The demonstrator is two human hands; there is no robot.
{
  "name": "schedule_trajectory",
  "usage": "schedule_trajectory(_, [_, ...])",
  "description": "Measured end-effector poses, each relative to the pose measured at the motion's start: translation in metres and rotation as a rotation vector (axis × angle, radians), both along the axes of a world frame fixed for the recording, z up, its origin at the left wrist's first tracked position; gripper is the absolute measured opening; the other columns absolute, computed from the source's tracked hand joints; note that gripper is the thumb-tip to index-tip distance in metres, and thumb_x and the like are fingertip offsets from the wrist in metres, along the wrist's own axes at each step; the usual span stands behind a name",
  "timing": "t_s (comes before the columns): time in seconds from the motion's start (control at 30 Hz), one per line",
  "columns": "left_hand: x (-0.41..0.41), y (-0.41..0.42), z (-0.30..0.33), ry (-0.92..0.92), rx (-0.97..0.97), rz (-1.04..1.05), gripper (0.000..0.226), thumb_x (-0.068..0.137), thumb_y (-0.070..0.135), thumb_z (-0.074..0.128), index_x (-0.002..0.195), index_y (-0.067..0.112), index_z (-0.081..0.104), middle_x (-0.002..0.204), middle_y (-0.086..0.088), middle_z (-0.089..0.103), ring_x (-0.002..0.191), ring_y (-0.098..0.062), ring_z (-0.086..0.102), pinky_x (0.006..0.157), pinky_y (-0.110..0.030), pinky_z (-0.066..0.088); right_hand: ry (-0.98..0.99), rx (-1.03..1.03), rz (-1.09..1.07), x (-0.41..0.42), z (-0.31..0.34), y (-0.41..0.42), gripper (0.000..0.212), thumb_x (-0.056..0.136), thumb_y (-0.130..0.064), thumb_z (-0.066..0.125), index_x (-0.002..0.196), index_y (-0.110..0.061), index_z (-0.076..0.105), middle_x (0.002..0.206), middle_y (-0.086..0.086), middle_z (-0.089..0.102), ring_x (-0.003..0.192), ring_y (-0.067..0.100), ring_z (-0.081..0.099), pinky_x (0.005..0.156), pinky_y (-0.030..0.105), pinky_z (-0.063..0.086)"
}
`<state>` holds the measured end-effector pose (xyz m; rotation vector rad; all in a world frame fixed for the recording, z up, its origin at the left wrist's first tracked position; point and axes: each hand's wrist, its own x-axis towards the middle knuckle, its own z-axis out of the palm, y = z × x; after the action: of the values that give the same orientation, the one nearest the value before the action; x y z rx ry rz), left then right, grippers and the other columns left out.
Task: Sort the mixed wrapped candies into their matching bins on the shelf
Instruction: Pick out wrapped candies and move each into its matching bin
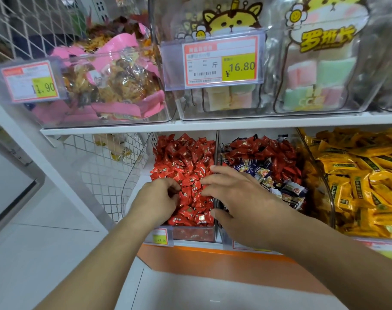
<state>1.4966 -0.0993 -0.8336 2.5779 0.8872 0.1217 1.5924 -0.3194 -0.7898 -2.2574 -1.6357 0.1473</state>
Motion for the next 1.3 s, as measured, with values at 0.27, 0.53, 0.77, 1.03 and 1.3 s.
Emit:
schedule_trajectory(0.27, [-0.005, 0.005, 0.005, 0.076, -0.156, -0.087, 0.015, 0.094, 0.04, 0.067, 0.086, 0.046, 0.078, 0.089, 0.019, 0.074, 0.086, -0.002, 0.066, 0.077, -0.023, 0.053, 0.002, 0.006, -0.001, 0.0, -0.001, 0.001, 0.041, 0.103, -0.035, 0.052, 0.144, -0.034, 0.053, 0.156, -0.024, 0.034, 0.152, -0.001, -0.004, 0.127, 0.037, 0.014])
schedule_trajectory(0.53, [0.002, -0.002, 0.0, -0.027, 0.016, 0.089, 0.015, 0.085, 0.045, 0.081, 0.076, 0.033, 0.077, 0.076, 0.012, 0.071, 0.074, -0.006, 0.066, 0.059, -0.022, 0.047, 0.005, 0.02, 0.0, -0.001, -0.004, 0.0, 0.042, 0.103, -0.036, 0.054, 0.145, -0.034, 0.053, 0.157, -0.024, 0.034, 0.153, 0.0, -0.004, 0.128, 0.037, 0.012])
schedule_trajectory(0.77, [0.002, 0.0, -0.002, -0.003, 0.015, 0.05, 0.031, 0.088, 0.033, 0.079, 0.117, 0.04, 0.074, 0.118, 0.006, 0.072, 0.11, -0.015, 0.066, 0.085, -0.019, 0.045, -0.005, 0.038, 0.006, 0.001, -0.006, 0.0, 0.041, 0.103, -0.037, 0.054, 0.144, -0.033, 0.054, 0.156, -0.024, 0.035, 0.154, 0.001, -0.002, 0.128, 0.037, 0.013])
schedule_trajectory(1.03, [0.005, 0.004, -0.007, 0.05, 0.01, 0.031, 0.024, 0.089, 0.028, 0.072, 0.107, 0.043, 0.071, 0.106, 0.017, 0.071, 0.103, -0.014, 0.067, 0.088, -0.025, 0.053, -0.005, 0.034, 0.004, 0.0, -0.006, 0.001, 0.04, 0.103, -0.036, 0.053, 0.143, -0.033, 0.054, 0.156, -0.023, 0.034, 0.153, 0.0, -0.005, 0.128, 0.036, 0.012])
schedule_trajectory(1.3, [0.007, 0.002, -0.01, 0.024, 0.033, 0.051, 0.017, 0.087, 0.025, 0.069, 0.094, 0.041, 0.072, 0.092, 0.011, 0.07, 0.091, -0.018, 0.068, 0.081, -0.03, 0.058, -0.01, 0.026, 0.002, -0.001, -0.005, 0.0, 0.041, 0.104, -0.037, 0.053, 0.144, -0.033, 0.053, 0.156, -0.024, 0.033, 0.153, -0.001, -0.006, 0.128, 0.037, 0.012])
